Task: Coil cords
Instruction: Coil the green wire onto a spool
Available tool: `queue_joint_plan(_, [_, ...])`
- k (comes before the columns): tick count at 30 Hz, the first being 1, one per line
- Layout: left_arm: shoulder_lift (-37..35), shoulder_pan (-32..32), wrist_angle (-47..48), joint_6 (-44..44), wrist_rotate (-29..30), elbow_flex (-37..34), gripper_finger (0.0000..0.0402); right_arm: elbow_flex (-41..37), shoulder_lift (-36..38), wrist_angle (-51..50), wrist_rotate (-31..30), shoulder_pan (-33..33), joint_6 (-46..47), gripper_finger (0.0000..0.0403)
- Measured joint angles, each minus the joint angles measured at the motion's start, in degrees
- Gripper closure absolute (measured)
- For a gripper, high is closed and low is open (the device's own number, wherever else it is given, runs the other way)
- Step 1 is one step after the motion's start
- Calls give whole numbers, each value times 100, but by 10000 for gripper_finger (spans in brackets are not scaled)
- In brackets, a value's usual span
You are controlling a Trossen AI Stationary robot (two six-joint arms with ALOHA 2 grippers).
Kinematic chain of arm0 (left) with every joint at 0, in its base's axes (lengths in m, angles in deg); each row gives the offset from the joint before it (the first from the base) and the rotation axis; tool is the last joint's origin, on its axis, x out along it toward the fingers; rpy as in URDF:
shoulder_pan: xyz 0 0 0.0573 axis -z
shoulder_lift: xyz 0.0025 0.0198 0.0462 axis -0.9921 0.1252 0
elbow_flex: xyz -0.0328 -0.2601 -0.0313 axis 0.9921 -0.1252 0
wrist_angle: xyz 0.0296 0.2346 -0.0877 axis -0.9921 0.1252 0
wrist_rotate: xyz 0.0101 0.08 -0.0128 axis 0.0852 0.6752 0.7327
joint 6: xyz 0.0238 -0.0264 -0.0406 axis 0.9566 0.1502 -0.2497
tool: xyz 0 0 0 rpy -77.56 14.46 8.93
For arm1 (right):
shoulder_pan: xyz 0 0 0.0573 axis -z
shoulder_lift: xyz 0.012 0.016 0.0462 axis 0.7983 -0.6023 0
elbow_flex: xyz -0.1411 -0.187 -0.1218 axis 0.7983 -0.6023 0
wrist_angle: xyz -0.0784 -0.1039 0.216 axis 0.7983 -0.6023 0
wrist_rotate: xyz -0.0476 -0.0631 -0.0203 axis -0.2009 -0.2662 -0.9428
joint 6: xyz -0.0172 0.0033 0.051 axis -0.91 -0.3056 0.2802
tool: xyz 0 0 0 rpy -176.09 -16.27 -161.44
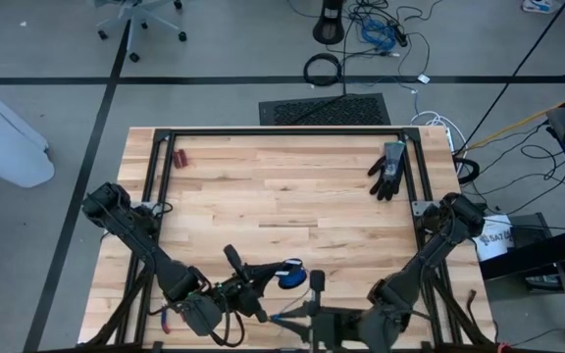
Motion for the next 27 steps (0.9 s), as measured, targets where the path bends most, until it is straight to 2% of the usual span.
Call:
queue_joint_plan(9, [0,2,-255,0,-29,0,401,0,-161,-308,-40,220,219,403])
queue_joint_plan(18, [0,15,-320,0,-55,0,401,0,-179,-642,-745,205,220,403])
queue_joint_plan(27, [0,15,-489,-4,-142,-1,401,0,-176,-695,-798,220,164,403])
